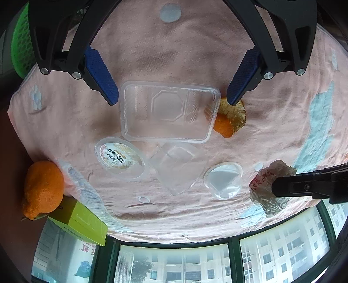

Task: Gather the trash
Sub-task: 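Grasp the clear rectangular tray with the right tool while the left lifts the tissue, then drop the clear tray into the basket with the right tool while the left carries the tissue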

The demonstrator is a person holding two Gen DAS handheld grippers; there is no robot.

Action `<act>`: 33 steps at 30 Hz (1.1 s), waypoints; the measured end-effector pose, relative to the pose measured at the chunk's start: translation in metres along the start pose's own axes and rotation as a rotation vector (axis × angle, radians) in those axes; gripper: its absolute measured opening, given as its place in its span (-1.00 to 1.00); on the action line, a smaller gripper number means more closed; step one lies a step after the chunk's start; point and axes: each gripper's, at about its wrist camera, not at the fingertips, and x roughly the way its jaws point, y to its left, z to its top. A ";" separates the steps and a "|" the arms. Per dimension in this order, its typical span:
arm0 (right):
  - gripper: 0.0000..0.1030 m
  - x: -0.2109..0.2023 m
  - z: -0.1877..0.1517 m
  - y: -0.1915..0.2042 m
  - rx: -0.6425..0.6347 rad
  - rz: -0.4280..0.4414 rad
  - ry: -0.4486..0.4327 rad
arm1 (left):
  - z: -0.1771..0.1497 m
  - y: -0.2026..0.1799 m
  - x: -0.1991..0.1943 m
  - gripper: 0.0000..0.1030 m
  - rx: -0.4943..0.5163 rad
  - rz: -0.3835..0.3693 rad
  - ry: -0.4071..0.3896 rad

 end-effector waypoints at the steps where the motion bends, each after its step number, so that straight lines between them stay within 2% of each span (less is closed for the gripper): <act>1: 0.91 0.002 0.000 0.001 -0.001 -0.005 0.001 | 0.000 0.000 0.000 -0.29 0.000 -0.001 0.001; 4: 0.86 0.005 0.000 0.002 -0.001 -0.014 -0.002 | -0.001 0.001 -0.001 -0.29 0.000 -0.001 0.000; 6: 0.73 0.007 0.000 0.001 0.008 -0.009 0.003 | -0.001 0.001 -0.002 -0.29 -0.002 -0.003 -0.001; 17: 0.72 -0.024 -0.012 -0.015 0.045 0.022 -0.037 | -0.006 -0.018 -0.014 -0.29 0.034 -0.027 -0.010; 25: 0.72 -0.065 -0.037 -0.055 0.167 0.023 -0.077 | -0.013 -0.064 -0.022 -0.29 0.117 -0.093 -0.013; 33: 0.72 -0.092 -0.074 -0.114 0.279 -0.069 -0.089 | -0.024 -0.124 -0.014 -0.29 0.204 -0.165 0.017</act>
